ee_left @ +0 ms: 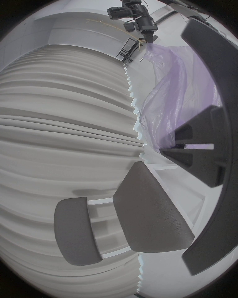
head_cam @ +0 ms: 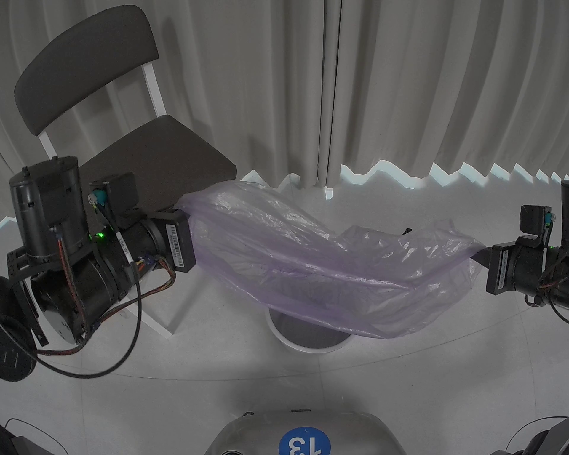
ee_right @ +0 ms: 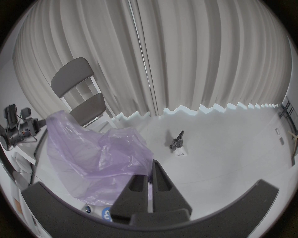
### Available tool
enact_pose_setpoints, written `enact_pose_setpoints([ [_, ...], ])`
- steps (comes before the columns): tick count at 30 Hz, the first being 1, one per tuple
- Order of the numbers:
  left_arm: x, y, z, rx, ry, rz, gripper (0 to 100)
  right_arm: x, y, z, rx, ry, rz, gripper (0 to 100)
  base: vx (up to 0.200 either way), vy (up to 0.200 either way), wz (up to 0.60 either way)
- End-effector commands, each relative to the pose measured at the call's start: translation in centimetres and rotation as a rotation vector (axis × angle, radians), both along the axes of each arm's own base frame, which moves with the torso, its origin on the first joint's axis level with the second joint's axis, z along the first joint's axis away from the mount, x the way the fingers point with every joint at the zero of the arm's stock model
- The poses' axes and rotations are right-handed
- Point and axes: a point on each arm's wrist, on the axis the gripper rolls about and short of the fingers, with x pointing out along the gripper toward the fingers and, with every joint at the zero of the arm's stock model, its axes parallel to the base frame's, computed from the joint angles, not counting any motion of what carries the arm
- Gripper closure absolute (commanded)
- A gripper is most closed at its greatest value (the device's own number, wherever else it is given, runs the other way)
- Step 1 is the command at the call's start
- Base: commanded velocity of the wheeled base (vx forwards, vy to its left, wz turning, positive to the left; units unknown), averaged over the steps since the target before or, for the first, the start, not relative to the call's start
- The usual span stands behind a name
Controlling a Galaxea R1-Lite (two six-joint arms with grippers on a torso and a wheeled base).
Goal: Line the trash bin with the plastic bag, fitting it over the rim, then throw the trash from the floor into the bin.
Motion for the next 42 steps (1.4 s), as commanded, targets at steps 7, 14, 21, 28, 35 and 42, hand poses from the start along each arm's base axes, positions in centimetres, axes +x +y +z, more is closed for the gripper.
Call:
enact_pose_setpoints([
  [7, 0.9, -0.3, -0.9, -0.009, 0.035, 0.017, 100, 0.7, 0.1, -0.2, 0.137, 0.055, 0.005, 100, 0.0, 0.0, 0.0],
  [14, 1.6, -0.8, -1.5, -0.018, 0.064, -0.001, 100, 1.5, 0.4, -1.8, 0.144, 0.127, -0.011, 100, 0.0, 0.0, 0.0],
  [21, 2.9, -2.0, -2.7, 0.005, 0.096, -0.006, 100, 3.1, 0.5, -4.2, 0.177, 0.157, -0.014, 100, 0.0, 0.0, 0.0],
  [28, 3.7, -2.7, -2.8, 0.018, 0.103, -0.013, 100, 4.6, 0.5, -6.0, 0.179, 0.205, -0.01, 100, 0.0, 0.0, 0.0],
  [35, 4.8, -3.8, -4.8, 0.039, 0.15, -0.017, 100, 7.0, 0.4, -8.9, 0.156, 0.281, -0.054, 100, 0.0, 0.0, 0.0],
  [42, 5.5, -5.1, -5.3, 0.035, 0.147, -0.035, 100, 8.8, -1.1, -10.6, 0.177, 0.319, -0.085, 100, 0.0, 0.0, 0.0],
])
